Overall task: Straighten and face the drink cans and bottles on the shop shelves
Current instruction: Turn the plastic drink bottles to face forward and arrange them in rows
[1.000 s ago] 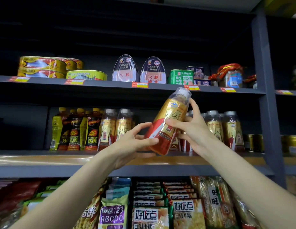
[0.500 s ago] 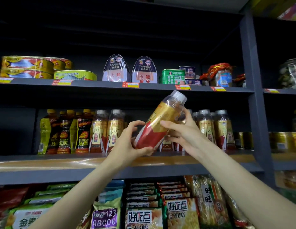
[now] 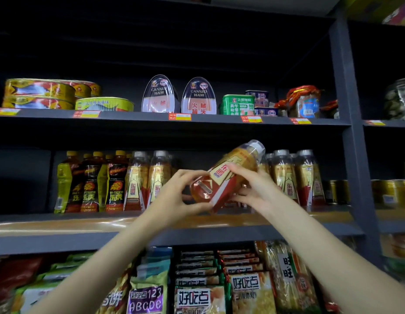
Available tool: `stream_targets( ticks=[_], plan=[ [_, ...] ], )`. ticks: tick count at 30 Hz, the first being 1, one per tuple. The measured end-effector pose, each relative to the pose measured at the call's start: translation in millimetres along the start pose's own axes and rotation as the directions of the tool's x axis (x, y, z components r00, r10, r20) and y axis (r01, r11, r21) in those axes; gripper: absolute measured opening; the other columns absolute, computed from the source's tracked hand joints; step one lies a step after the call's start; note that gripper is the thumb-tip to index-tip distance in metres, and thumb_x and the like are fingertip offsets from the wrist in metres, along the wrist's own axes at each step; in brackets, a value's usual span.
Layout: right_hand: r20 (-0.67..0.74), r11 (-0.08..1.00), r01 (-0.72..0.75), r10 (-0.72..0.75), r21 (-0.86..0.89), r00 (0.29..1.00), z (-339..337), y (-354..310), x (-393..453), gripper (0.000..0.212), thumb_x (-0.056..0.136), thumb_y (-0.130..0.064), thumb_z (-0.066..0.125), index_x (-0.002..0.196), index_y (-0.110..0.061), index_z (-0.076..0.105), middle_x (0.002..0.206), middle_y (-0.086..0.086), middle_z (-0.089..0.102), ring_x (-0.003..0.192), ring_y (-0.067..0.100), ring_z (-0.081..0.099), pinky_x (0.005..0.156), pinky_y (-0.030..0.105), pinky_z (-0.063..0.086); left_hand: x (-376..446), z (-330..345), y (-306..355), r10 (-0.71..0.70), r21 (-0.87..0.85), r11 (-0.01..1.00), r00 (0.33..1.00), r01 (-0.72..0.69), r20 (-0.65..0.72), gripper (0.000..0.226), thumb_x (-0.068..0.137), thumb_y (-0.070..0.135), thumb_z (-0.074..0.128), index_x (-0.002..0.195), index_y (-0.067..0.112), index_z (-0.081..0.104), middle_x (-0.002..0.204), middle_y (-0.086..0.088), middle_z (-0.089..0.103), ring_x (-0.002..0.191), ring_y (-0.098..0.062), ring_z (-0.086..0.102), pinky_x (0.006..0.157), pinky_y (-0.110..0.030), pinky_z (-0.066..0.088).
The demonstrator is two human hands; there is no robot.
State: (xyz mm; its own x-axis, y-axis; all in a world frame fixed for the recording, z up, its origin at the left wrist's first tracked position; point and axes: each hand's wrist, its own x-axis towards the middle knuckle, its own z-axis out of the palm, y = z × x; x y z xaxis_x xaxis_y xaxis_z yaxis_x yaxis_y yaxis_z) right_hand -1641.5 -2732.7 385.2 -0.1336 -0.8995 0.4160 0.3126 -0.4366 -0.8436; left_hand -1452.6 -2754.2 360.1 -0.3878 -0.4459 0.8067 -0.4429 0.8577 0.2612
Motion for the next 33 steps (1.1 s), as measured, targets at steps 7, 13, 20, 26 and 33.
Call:
stream_targets(
  ticks=[7, 13, 20, 26, 33],
  plan=[
    [-0.049, 0.991, -0.131, 0.130, 0.000, 0.990, -7, -13, 2, 0.052, 0.080, -0.033, 0.073, 0.121, -0.019, 0.045, 0.109, 0.016, 0.060, 0.092, 0.029, 0.063, 0.059, 0.040, 0.054, 7, -11, -16, -0.025, 0.172, 0.984, 0.998, 0.035, -0.063, 0.046, 0.083, 0.016, 0.067, 0.124, 0.027, 0.052, 0.121, 0.005, 0.052, 0.106, -0.004, 0.045, 0.078, -0.006, 0.033],
    [0.028, 0.935, 0.216, -0.217, -0.280, 0.976, -11, -10, 3, 0.093, 0.069, -0.011, 0.081, 0.141, -0.036, 0.027, 0.125, 0.004, 0.057, 0.104, 0.021, 0.061, 0.080, 0.041, 0.055, 9, -5, -15, -0.015, 0.208, 0.978, 0.998, 0.028, -0.063, 0.038, 0.088, 0.016, 0.060, 0.124, 0.025, 0.052, 0.113, 0.010, 0.046, 0.105, -0.003, 0.043, 0.086, -0.016, 0.031],
    [0.101, 0.673, 0.510, -0.548, -0.536, 0.830, -12, -4, 9, 0.097, 0.070, -0.018, 0.082, 0.141, -0.041, 0.020, 0.136, -0.002, 0.047, 0.120, 0.010, 0.048, 0.095, 0.033, 0.046, 12, 0, -24, -0.041, 0.249, 0.967, 0.997, 0.055, -0.061, 0.035, 0.090, 0.015, 0.055, 0.124, 0.023, 0.052, 0.112, 0.009, 0.044, 0.109, -0.006, 0.044, 0.086, -0.015, 0.031],
    [0.251, 0.445, 0.450, -0.437, -0.775, 0.864, -19, -2, 27, 0.100, 0.073, -0.017, 0.081, 0.149, -0.028, 0.016, 0.149, -0.002, 0.035, 0.132, 0.016, 0.037, 0.099, 0.025, 0.032, 14, 8, -37, -0.087, 0.336, 0.938, 0.996, 0.080, 0.006, 0.035, 0.091, 0.020, 0.054, 0.126, 0.021, 0.050, 0.124, 0.000, 0.046, 0.099, -0.012, 0.045, 0.086, -0.020, 0.036],
    [0.127, 0.533, 0.238, -0.236, -0.812, 0.963, -35, 10, 60, 0.102, 0.078, -0.029, 0.075, 0.151, -0.022, 0.006, 0.155, 0.002, 0.025, 0.141, 0.021, 0.024, 0.112, 0.037, 0.023, 33, 3, -67, -0.085, 0.399, 0.913, 0.996, 0.087, -0.022, 0.031, 0.093, 0.020, 0.051, 0.124, 0.022, 0.051, 0.124, 0.005, 0.045, 0.103, -0.011, 0.048, 0.085, -0.016, 0.039]
  ],
)
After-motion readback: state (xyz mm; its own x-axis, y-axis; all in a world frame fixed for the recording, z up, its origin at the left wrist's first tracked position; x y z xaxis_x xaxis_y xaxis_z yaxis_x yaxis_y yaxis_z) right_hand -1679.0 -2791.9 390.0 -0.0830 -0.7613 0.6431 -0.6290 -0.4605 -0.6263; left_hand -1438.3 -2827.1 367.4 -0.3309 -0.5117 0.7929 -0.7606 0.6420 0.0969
